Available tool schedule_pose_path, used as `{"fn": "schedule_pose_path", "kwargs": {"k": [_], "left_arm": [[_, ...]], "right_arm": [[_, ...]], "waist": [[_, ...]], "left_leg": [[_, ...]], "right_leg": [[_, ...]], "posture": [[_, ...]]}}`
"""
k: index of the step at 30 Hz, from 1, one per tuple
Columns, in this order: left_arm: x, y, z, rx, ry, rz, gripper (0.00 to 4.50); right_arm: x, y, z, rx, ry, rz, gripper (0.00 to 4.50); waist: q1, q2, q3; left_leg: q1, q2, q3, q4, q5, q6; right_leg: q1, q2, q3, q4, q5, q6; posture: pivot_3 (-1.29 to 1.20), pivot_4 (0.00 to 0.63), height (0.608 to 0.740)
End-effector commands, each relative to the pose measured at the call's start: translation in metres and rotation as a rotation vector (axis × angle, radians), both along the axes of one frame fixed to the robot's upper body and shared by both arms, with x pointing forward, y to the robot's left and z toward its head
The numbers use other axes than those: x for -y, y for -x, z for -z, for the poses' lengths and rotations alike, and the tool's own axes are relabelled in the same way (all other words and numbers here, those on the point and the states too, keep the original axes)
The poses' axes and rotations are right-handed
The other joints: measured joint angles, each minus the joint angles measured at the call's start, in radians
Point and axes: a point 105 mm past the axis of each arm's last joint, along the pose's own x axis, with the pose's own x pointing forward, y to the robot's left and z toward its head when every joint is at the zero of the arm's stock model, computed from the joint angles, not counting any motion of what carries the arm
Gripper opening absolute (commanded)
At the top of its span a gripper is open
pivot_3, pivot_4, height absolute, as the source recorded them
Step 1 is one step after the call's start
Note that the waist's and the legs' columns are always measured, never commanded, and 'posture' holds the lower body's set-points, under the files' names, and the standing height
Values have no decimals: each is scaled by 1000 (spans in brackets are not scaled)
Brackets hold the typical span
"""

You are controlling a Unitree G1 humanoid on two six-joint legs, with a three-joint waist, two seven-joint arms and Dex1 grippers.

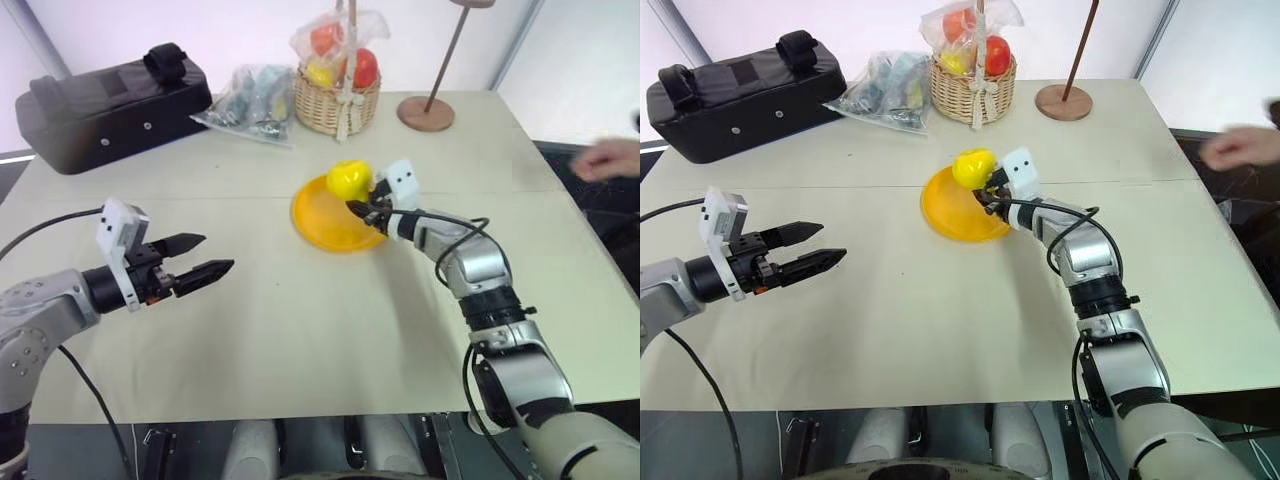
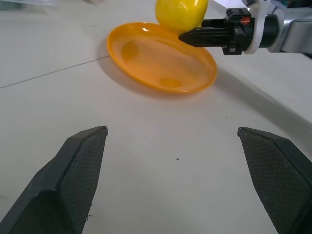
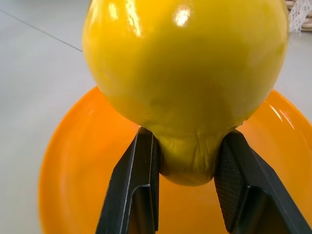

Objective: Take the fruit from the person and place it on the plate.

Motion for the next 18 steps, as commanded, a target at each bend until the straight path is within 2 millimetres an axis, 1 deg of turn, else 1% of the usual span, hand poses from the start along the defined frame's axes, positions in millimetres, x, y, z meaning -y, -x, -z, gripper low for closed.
{"fn": "schedule_pose_path", "kwargs": {"k": [1, 2, 5, 6, 11, 13, 16, 18], "left_arm": [[1, 6, -10, 61, -11, -3, 4500], [1, 6, -9, 61, -11, -5, 4500], [1, 8, -9, 64, -7, -13, 4500], [1, 8, -9, 65, -5, -15, 4500], [1, 8, -9, 69, -2, -23, 4500], [-1, 7, -11, 83, -3, -34, 4500], [-3, 3, -13, 107, -1, -59, 4500], [-8, -3, -16, 142, -3, -106, 4500]], "right_arm": [[1, -7, -10, 39, 11, -2, 1998], [2, -8, -10, 37, 11, 2, 2426], [3, -8, -11, 25, -3, -11, 4032], [2, -7, -11, 19, -12, -20, 4454], [0, -2, -16, 24, -11, -47, 4454], [2, 2, -22, 32, -17, -57, 4454], [10, 11, -36, 54, -37, -64, 4454], [19, 17, -43, 73, -33, -55, 4454]], "waist": [[-3, 0, 0], [-4, 0, 0], [-6, 0, 0], [-6, 0, 0], [-6, 0, 0], [-6, 0, 0], [-3, 0, 0], [2, 0, 0]], "left_leg": [[0, 0, 0, 0, 0, 0], [0, 0, 0, 0, 0, 0], [0, 0, 0, 0, 0, 0], [0, 0, 0, 0, 0, 0], [0, 0, 0, -1, 0, 0], [0, 0, 0, -1, 0, 0], [0, 0, 0, -1, 0, 0], [0, 0, 0, -1, 0, 0]], "right_leg": [[0, 0, 0, 0, 0, 0], [0, 0, 0, 0, 0, 0], [0, 1, 0, 0, 0, 0], [0, 1, 0, 0, 0, 0], [0, 1, 0, 0, 0, 1], [0, 1, 0, 0, 0, 1], [0, 0, 0, 0, 0, 1], [0, 0, 0, 0, 0, 1]], "posture": [[0, 150, 740], [0, 150, 740], [0, 150, 740], [0, 150, 740], [0, 150, 740], [0, 150, 740], [0, 150, 740], [0, 150, 740]]}}
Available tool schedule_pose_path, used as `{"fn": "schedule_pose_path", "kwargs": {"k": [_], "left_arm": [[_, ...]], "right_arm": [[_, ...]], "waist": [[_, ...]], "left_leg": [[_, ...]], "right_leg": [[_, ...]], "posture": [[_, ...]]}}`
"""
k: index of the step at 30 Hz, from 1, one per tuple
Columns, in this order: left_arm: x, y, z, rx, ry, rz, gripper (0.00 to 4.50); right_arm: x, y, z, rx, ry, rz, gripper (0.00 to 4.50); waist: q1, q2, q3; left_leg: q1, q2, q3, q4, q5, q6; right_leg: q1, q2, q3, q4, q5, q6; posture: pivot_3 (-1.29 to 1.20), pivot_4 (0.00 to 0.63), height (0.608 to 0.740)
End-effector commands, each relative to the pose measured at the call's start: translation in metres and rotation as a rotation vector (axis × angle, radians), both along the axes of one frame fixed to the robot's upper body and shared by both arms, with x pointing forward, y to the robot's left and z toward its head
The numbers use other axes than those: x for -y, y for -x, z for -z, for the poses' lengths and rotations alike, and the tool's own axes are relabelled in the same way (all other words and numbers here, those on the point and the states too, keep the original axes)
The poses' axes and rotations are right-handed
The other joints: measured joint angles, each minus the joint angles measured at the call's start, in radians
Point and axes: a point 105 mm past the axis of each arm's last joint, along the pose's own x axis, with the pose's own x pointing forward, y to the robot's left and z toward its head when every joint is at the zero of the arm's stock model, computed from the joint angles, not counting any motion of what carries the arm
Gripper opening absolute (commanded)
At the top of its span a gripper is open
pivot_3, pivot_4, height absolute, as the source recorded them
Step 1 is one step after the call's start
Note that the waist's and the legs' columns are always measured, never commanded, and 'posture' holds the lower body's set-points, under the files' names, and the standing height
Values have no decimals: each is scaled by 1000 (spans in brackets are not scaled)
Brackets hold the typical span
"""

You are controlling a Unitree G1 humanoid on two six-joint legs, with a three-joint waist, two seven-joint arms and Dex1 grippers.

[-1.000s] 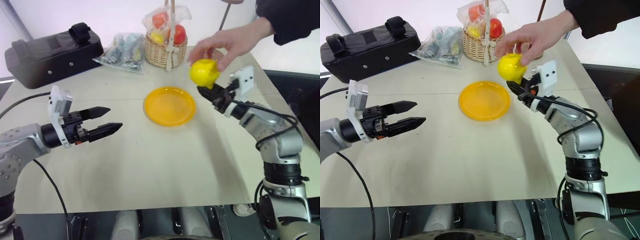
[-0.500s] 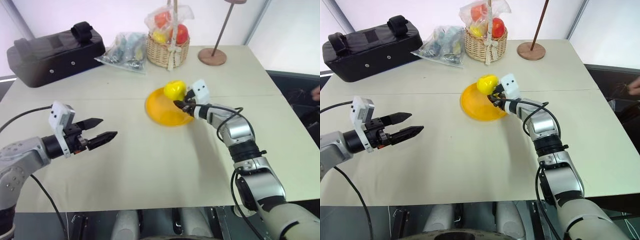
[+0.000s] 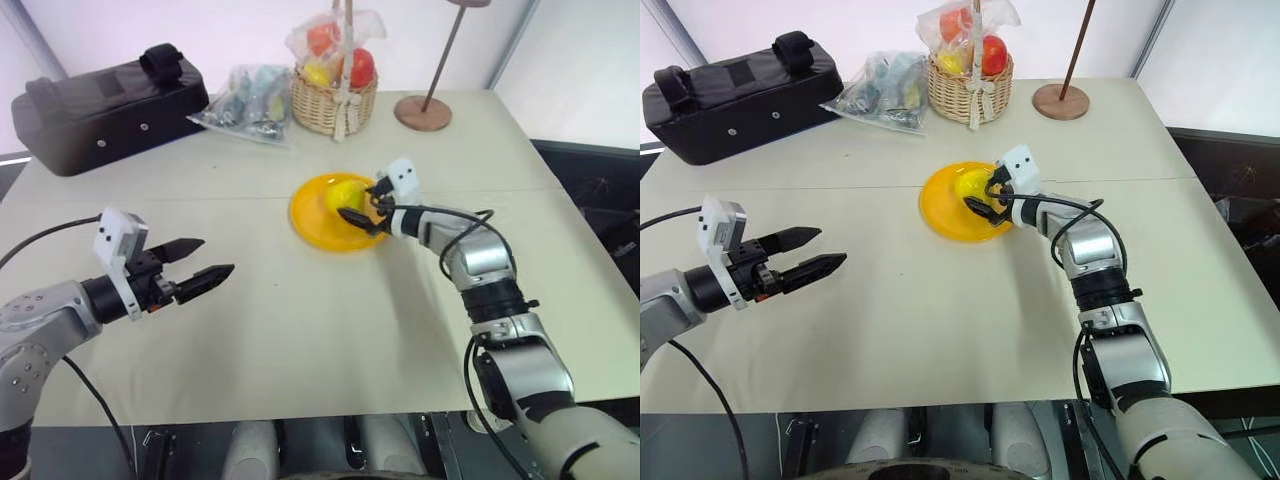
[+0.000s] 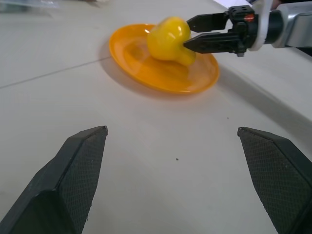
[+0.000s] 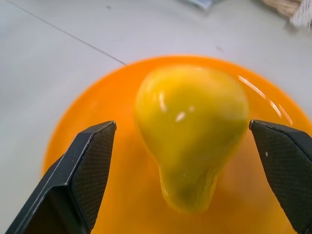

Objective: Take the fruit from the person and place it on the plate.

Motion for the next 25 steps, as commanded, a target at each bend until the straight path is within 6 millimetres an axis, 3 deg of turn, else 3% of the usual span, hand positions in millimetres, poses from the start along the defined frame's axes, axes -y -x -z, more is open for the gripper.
{"fn": "schedule_pose_path", "kwargs": {"k": [1, 7, 14, 19, 25], "left_arm": [[-10, -11, -19, 126, -8, -87, 4500], [-30, -31, -31, 231, -10, -237, 4500], [-61, -44, -39, 350, 1, -471, 4500], [-70, -46, -25, 364, 11, -611, 4500], [-70, -43, -5, 335, 27, -698, 4500]], "right_arm": [[17, 10, -33, 87, -25, 9, 4454], [51, 28, -54, 144, -28, 53, 4454], [115, 33, -59, 250, -86, 294, 4454], [140, 34, -46, 321, -184, 456, 4454], [143, 36, -19, 313, -221, 514, 4454]], "waist": [[4, 0, 0], [0, 0, 0], [0, 0, 0], [-1, 0, 0], [0, 0, 0]], "left_leg": [[0, 0, 0, 0, 0, 0], [0, 0, 0, 0, 0, 0], [0, 0, 0, 0, 0, 0], [0, 0, 0, 0, 0, 0], [1, 0, 0, 0, 0, 0]], "right_leg": [[0, 0, 0, 0, 0, 0], [0, 0, 0, 0, 0, 0], [0, 1, 0, 0, 0, 0], [1, 1, 0, 0, 0, 1], [1, 1, 0, 0, 1, 1]], "posture": [[0, 150, 740], [0, 150, 740], [0, 150, 740], [0, 150, 740], [0, 150, 740]]}}
